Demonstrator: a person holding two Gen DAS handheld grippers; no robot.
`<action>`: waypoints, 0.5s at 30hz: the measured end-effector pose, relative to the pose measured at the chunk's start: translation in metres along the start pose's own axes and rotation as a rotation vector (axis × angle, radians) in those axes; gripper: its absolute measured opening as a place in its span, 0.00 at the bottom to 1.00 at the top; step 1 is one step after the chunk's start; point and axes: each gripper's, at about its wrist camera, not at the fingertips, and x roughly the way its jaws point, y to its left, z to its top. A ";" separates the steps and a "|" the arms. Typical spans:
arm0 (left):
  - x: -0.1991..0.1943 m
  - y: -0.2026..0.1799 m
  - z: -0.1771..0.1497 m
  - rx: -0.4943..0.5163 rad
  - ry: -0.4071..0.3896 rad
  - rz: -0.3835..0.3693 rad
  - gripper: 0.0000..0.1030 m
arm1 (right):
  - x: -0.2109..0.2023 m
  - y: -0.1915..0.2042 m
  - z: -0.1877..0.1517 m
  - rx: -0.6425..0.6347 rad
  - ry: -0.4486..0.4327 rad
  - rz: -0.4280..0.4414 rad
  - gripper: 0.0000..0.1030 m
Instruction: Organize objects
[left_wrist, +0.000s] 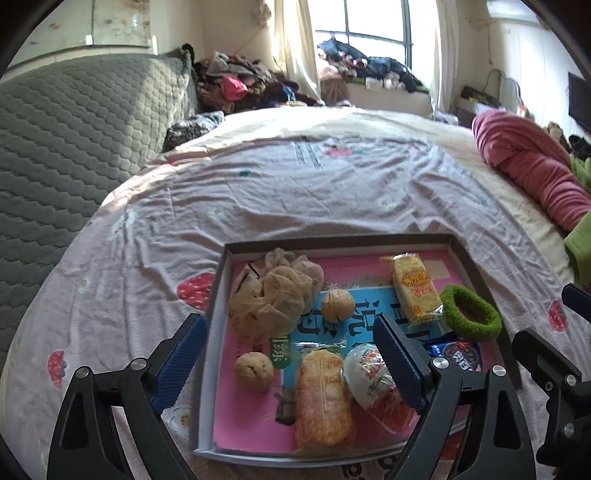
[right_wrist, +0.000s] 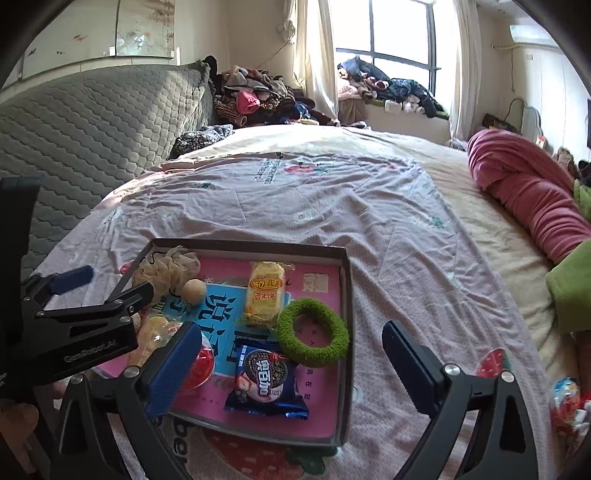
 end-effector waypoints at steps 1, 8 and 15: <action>-0.003 0.002 -0.001 -0.005 0.000 -0.006 0.89 | -0.005 0.001 0.001 -0.005 -0.005 -0.002 0.96; -0.038 0.014 -0.003 -0.026 -0.042 0.013 0.90 | -0.039 0.011 0.004 -0.020 -0.041 -0.013 0.97; -0.075 0.026 -0.009 -0.035 -0.066 0.046 0.90 | -0.076 0.020 0.006 -0.028 -0.099 -0.007 0.98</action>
